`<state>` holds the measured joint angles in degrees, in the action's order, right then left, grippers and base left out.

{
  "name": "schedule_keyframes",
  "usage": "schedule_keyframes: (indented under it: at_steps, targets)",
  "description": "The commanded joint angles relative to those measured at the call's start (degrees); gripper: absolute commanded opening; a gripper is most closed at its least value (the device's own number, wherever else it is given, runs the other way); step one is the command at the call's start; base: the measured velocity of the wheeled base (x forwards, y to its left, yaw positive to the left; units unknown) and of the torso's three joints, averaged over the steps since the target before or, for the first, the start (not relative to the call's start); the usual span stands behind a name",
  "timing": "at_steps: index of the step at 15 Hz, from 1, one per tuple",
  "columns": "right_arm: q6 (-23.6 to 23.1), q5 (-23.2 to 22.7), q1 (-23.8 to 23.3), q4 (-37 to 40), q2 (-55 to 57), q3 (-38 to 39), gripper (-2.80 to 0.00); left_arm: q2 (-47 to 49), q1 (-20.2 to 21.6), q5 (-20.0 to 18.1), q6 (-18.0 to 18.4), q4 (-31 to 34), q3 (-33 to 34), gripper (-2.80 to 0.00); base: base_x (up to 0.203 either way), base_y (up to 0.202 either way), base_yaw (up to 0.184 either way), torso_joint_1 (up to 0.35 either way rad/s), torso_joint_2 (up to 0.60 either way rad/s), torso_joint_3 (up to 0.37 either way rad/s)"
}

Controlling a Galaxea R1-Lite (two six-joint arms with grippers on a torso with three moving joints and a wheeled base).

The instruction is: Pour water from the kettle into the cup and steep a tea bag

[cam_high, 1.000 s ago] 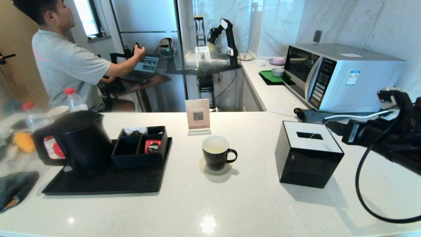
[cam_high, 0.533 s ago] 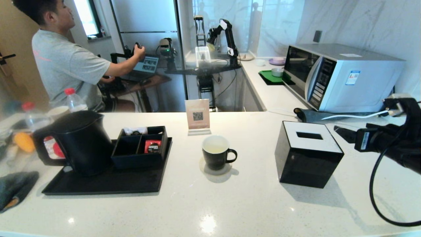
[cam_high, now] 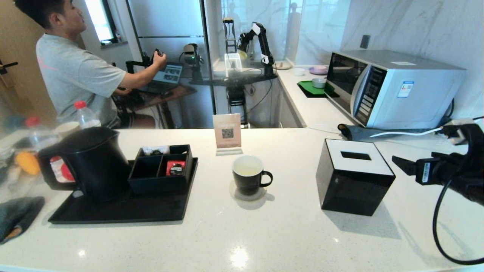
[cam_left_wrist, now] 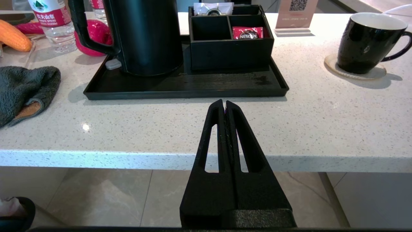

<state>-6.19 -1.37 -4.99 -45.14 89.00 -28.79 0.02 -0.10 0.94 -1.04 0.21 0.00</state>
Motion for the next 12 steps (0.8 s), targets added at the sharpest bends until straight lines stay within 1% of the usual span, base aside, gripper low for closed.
schedule_keyframes:
  at_steps: [1, 4, 8, 10, 11, 12]
  targets:
    - [0.0, 0.0, -0.8, -0.3, 0.7, 0.7, 0.00, 0.0, 0.0, 0.0, 0.0, 0.0, 0.0, -2.80, 0.000, 0.000, 0.000, 0.000, 0.00, 0.000]
    - [0.2, -0.1, -1.6, -0.4, 0.2, 1.9, 0.00, 0.0, 0.0, 0.0, 0.0, 0.0, 0.0, -2.80, 0.000, 0.000, 0.000, 0.000, 0.00, 0.000]
    - [0.4, -0.2, -5.2, -0.2, -2.9, 4.6, 0.00, 0.0, 0.0, 0.0, 0.0, 0.0, 0.0, -2.80, 0.000, 0.000, 0.000, 0.000, 0.00, 0.000]
    - [0.4, -0.2, -6.0, 0.0, -5.0, 6.3, 0.00, 0.0, 0.0, 0.0, 0.0, 0.1, 0.0, -2.80, 0.000, 0.000, 0.000, 0.000, 0.00, 0.000]
    - [0.4, -0.2, -6.1, 0.2, -6.5, 7.3, -2.80, 0.0, 0.0, 0.0, 0.0, 0.0, 0.0, -2.80, 0.000, 0.000, 0.000, 0.000, 0.00, 0.000]
    - [0.4, -0.2, -6.2, 0.4, -8.1, 8.2, -2.80, 0.0, 0.0, 0.0, 0.0, 0.0, 0.0, -2.80, 0.000, 0.000, 0.000, 0.000, 0.00, 0.000]
